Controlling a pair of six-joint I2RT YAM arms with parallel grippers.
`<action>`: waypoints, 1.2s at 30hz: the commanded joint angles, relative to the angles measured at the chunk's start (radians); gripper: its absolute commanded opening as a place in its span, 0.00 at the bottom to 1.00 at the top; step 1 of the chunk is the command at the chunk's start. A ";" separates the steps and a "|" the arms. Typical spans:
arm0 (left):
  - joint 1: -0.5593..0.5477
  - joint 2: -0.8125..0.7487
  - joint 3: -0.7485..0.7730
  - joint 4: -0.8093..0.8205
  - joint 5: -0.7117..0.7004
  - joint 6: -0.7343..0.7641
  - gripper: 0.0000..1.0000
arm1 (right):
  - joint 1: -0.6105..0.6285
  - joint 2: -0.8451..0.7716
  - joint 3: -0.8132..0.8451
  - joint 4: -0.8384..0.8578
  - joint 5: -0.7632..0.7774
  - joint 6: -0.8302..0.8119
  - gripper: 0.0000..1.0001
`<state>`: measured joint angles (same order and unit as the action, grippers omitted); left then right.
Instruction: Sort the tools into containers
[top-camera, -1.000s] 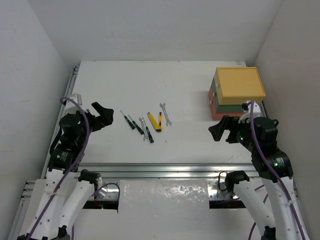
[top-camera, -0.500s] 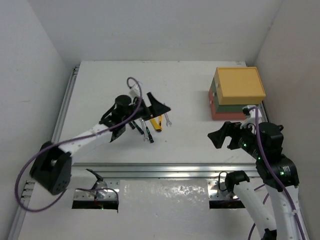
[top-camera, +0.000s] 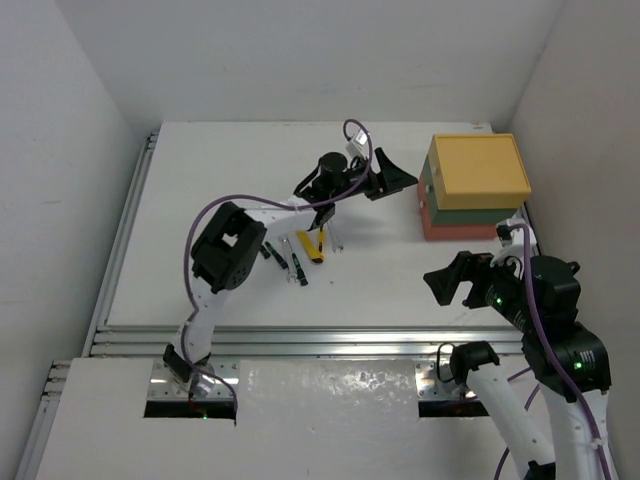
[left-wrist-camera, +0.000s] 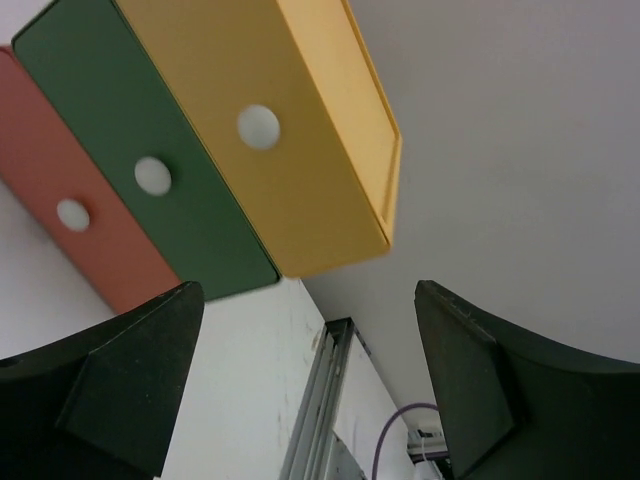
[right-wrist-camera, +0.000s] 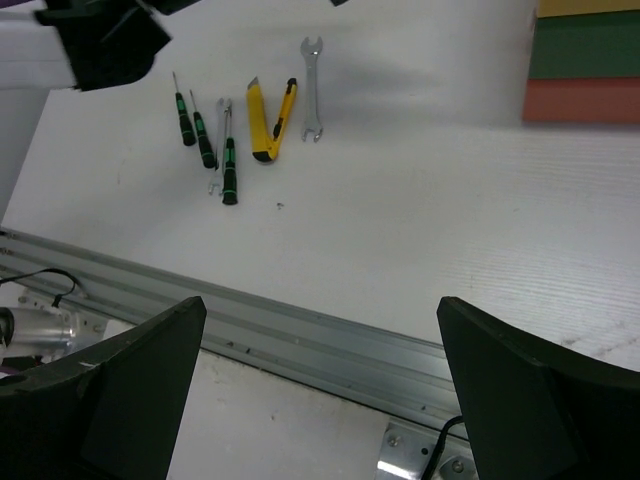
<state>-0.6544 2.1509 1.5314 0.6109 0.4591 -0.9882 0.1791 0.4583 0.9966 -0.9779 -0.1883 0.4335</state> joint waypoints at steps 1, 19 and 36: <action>-0.002 0.099 0.184 0.090 0.064 -0.029 0.84 | -0.001 -0.013 0.031 0.005 -0.043 0.002 0.99; -0.001 0.546 0.754 0.035 0.056 -0.168 0.56 | -0.001 -0.052 -0.003 0.008 -0.157 0.020 0.99; -0.016 0.610 0.872 0.047 0.027 -0.217 0.48 | -0.001 -0.059 -0.032 0.024 -0.183 0.021 0.99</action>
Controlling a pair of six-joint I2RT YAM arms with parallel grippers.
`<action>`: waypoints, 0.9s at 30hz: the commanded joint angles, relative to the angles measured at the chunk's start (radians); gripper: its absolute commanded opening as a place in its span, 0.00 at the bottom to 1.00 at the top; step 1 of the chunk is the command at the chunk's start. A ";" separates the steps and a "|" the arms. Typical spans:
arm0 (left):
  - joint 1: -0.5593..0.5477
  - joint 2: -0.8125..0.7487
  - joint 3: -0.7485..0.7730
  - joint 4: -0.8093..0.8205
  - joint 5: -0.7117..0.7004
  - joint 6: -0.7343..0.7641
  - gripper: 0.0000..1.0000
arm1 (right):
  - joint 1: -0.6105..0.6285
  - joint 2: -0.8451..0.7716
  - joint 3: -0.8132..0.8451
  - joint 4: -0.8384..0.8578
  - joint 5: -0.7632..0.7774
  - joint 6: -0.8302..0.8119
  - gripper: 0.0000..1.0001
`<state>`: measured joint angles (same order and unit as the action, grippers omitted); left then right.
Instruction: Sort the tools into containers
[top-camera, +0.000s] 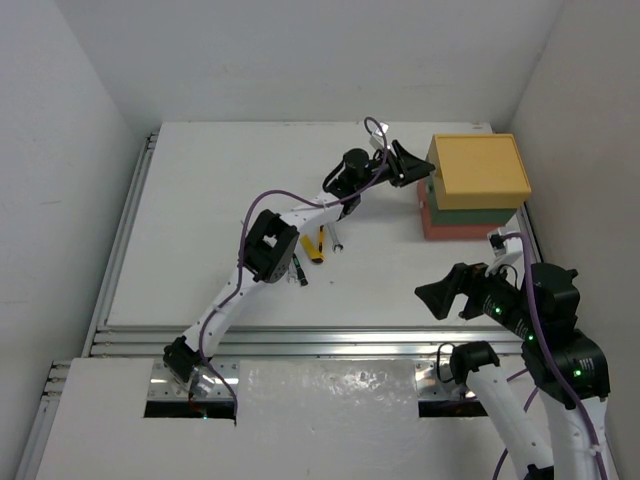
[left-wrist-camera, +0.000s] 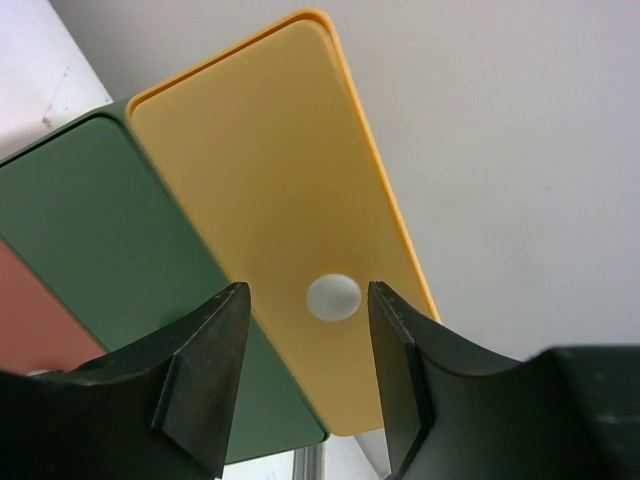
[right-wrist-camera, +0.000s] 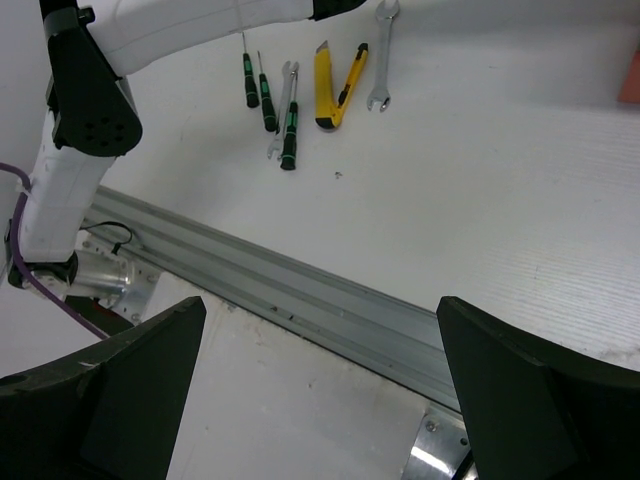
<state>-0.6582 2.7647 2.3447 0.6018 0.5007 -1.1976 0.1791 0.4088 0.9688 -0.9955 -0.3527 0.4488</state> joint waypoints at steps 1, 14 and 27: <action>-0.011 -0.002 0.068 0.058 -0.017 -0.011 0.48 | -0.001 -0.011 -0.004 0.040 -0.019 0.005 0.99; -0.029 0.022 0.100 0.044 -0.047 -0.030 0.38 | -0.001 -0.024 -0.005 0.035 -0.031 0.008 0.99; -0.029 0.026 0.088 0.036 -0.047 -0.025 0.23 | -0.001 -0.019 0.001 0.035 -0.035 0.007 0.99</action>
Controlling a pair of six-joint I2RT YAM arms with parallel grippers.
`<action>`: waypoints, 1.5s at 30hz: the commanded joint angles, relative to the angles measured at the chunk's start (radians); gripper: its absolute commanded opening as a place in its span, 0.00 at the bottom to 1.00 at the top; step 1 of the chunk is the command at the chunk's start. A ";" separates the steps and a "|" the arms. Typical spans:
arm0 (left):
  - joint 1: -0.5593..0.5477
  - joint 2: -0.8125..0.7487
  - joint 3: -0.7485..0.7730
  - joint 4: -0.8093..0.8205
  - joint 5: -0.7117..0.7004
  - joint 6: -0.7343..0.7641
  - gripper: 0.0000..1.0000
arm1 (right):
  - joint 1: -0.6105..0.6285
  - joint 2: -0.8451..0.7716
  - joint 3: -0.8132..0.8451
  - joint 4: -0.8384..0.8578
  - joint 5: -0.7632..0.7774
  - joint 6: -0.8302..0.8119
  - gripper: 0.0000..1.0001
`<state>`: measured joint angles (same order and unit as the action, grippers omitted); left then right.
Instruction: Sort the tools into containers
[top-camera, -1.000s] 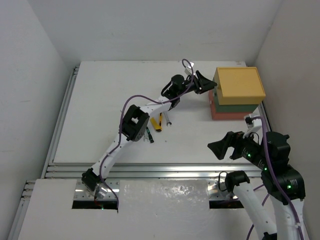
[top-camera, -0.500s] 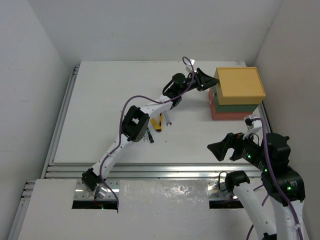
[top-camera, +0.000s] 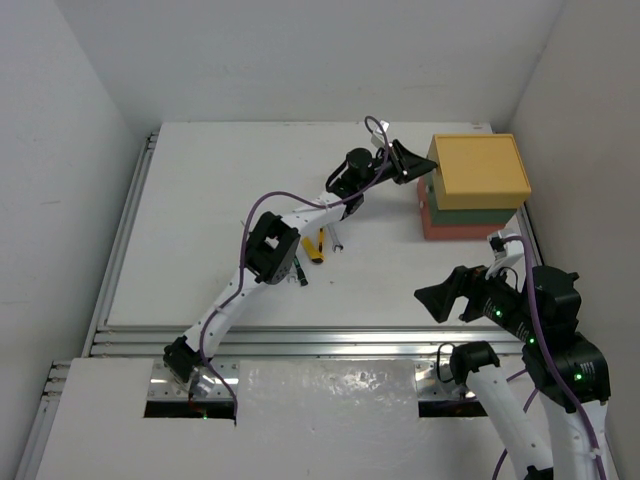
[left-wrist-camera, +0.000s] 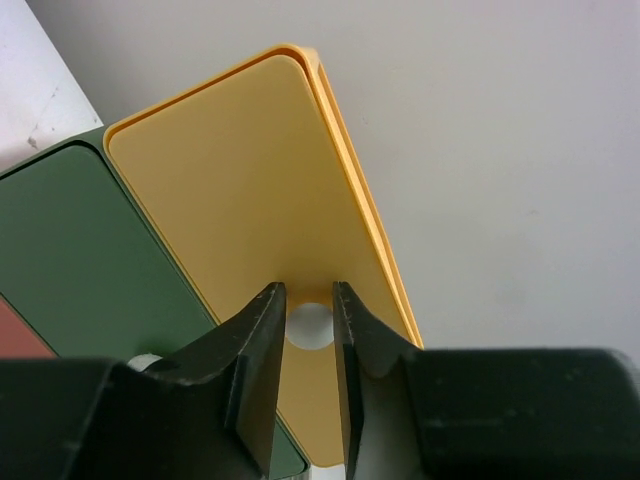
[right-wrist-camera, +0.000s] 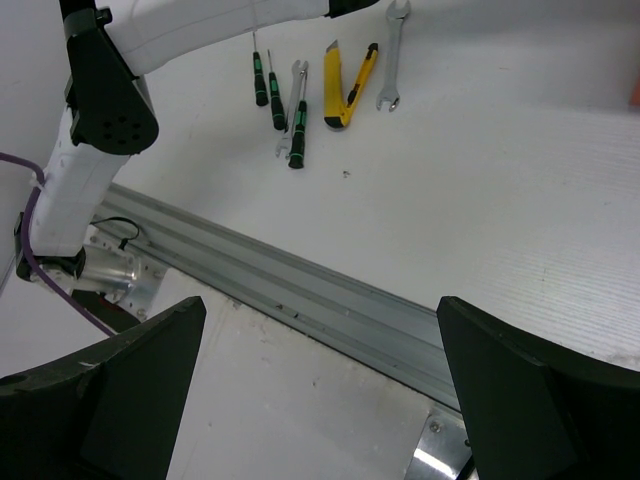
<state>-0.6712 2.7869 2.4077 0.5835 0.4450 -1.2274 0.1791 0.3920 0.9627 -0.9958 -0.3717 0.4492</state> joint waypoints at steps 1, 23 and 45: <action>-0.018 0.000 0.025 0.055 0.014 0.002 0.22 | -0.003 -0.002 0.007 0.036 -0.016 0.006 0.99; -0.027 -0.052 -0.071 0.137 0.061 -0.038 0.09 | -0.001 -0.004 -0.008 0.048 -0.016 0.008 0.99; 0.113 -0.273 -0.377 0.202 0.126 -0.020 0.00 | -0.001 0.001 -0.021 0.069 -0.027 0.020 0.99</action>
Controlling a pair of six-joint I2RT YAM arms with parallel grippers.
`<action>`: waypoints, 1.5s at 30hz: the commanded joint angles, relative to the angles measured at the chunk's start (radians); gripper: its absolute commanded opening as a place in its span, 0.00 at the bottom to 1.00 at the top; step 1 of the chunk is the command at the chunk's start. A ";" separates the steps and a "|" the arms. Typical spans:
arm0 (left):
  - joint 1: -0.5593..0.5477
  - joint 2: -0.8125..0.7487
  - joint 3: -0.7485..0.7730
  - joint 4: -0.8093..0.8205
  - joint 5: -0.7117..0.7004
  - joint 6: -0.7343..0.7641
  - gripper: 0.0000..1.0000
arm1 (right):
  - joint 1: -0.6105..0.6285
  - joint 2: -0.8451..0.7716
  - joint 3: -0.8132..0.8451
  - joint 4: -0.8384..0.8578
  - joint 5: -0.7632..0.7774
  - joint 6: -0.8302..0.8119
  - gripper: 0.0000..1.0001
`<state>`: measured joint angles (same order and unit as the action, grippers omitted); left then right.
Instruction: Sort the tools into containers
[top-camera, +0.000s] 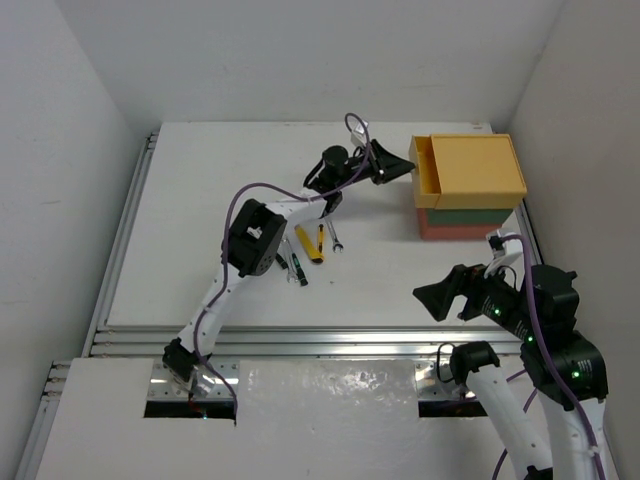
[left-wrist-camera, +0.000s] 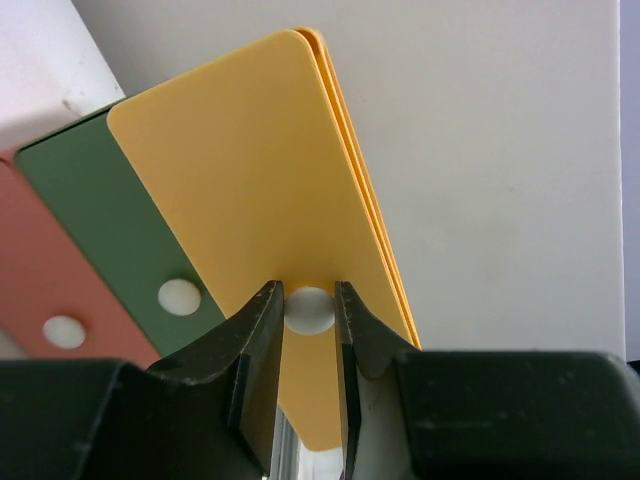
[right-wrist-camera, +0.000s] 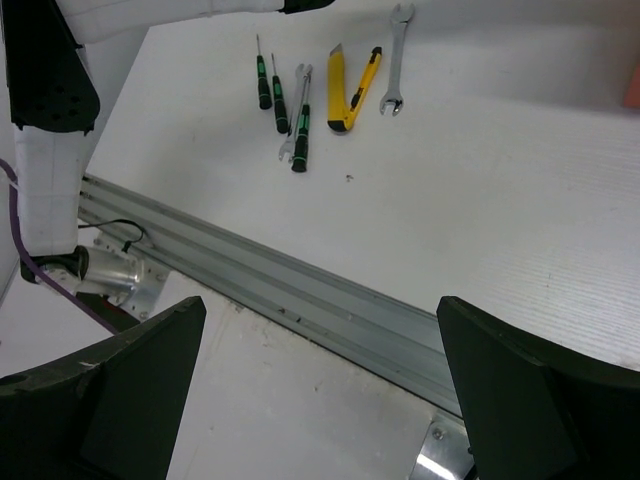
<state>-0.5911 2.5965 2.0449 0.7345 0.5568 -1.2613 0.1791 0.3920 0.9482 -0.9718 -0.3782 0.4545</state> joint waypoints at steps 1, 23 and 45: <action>0.037 -0.090 -0.035 0.054 0.012 0.017 0.00 | -0.001 0.004 -0.012 0.047 -0.022 0.016 0.99; 0.172 -0.674 -0.528 -0.307 -0.211 0.295 1.00 | 0.000 0.209 -0.134 0.269 -0.094 0.099 0.99; 0.201 -1.944 -1.163 -1.357 -0.848 0.802 1.00 | 0.557 1.591 0.598 0.463 0.521 -0.128 0.57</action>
<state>-0.3840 0.6937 0.9138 -0.5709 -0.2546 -0.6018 0.7208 1.9076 1.4277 -0.4847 0.0875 0.4026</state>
